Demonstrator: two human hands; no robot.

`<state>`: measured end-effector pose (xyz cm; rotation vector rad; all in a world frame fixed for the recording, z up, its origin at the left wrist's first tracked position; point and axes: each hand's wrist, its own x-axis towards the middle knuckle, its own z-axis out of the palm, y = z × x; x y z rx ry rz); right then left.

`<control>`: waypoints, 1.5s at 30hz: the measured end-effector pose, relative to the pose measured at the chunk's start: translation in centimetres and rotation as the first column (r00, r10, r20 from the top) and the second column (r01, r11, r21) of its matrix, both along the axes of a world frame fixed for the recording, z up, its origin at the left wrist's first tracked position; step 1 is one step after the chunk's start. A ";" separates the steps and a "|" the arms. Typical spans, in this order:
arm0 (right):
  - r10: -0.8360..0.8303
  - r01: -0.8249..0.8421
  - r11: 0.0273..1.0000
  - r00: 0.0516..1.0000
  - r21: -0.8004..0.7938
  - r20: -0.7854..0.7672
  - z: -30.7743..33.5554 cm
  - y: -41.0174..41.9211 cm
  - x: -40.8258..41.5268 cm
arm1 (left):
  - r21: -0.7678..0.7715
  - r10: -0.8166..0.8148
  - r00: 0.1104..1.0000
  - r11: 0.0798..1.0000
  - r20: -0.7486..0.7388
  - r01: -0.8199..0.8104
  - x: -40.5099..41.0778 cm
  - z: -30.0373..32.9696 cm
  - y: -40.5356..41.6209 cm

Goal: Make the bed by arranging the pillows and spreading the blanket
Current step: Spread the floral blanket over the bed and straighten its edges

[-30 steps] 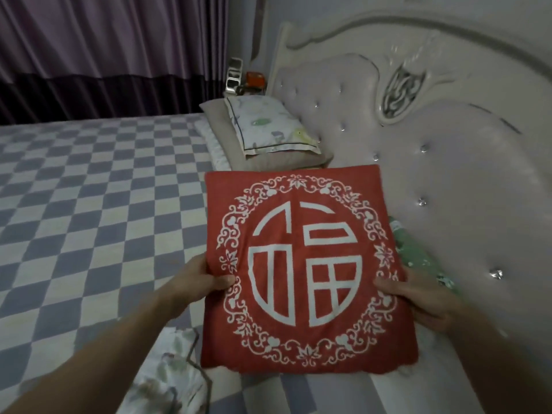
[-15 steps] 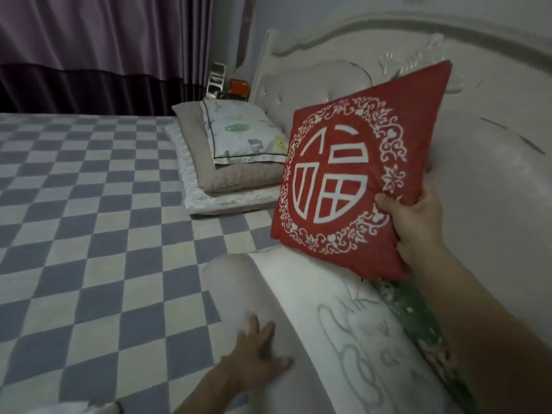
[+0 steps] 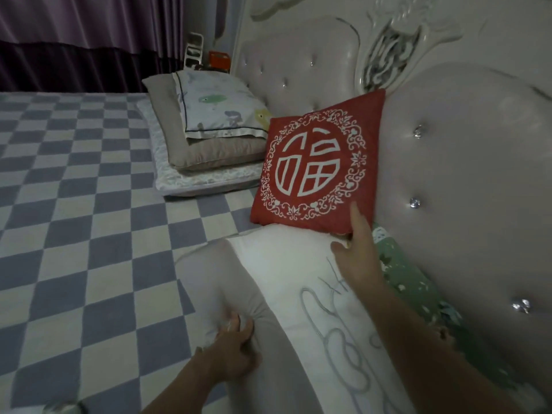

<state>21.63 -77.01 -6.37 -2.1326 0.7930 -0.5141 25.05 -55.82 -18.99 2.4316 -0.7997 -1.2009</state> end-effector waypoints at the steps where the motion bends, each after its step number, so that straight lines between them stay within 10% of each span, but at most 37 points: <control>1: 0.014 -0.014 1.000 1.000 -0.003 0.028 0.1 0.9 -0.5 | 0.004 0.028 1.000 1.000 0.000 -0.028 0.0 -0.4 0.0; 5: 0.114 -0.125 0.988 0.987 0.088 0.117 0.0 6.4 -4.4 | 0.017 0.057 0.977 0.998 0.207 -0.062 -3.2 0.6 0.3; 10: 0.120 -0.107 0.931 0.993 0.348 -0.016 -3.5 15.9 -10.7 | 0.040 -0.034 0.994 0.999 0.106 0.030 -8.1 3.8 9.8; 12: 0.153 -0.104 0.904 0.984 0.414 -0.088 -4.9 20.6 -12.8 | -0.009 -0.030 0.907 0.999 0.419 0.038 -9.1 4.3 16.6; 17: 0.346 -0.163 0.769 0.919 0.618 -0.187 -7.6 32.5 -16.0 | 0.136 0.295 0.741 0.877 0.604 -0.460 -12.0 5.6 34.3; 21: 0.443 -0.186 0.702 0.870 0.688 -0.217 -8.9 39.9 -18.9 | 0.328 0.591 0.678 0.597 0.437 -0.732 -16.8 6.0 44.4; 28: 0.357 -0.012 0.532 0.910 0.847 -0.212 -9.0 46.8 -22.6 | -0.024 0.756 0.651 0.653 0.068 -0.757 -26.6 6.9 46.1; 35: 0.313 0.198 0.225 0.912 0.954 -0.264 -4.3 51.9 -23.8 | -0.152 0.552 0.820 0.807 -0.149 -0.571 -33.2 11.7 46.5; 39: 0.192 0.160 0.226 0.960 0.961 -0.205 -0.9 52.4 -26.1 | -0.041 0.475 0.848 0.877 0.235 -0.480 -34.6 14.3 50.0; 45: -0.006 0.120 0.441 0.991 0.889 -0.131 2.8 42.9 -31.9 | -0.092 0.469 0.645 0.844 0.603 -0.528 -34.2 18.1 58.0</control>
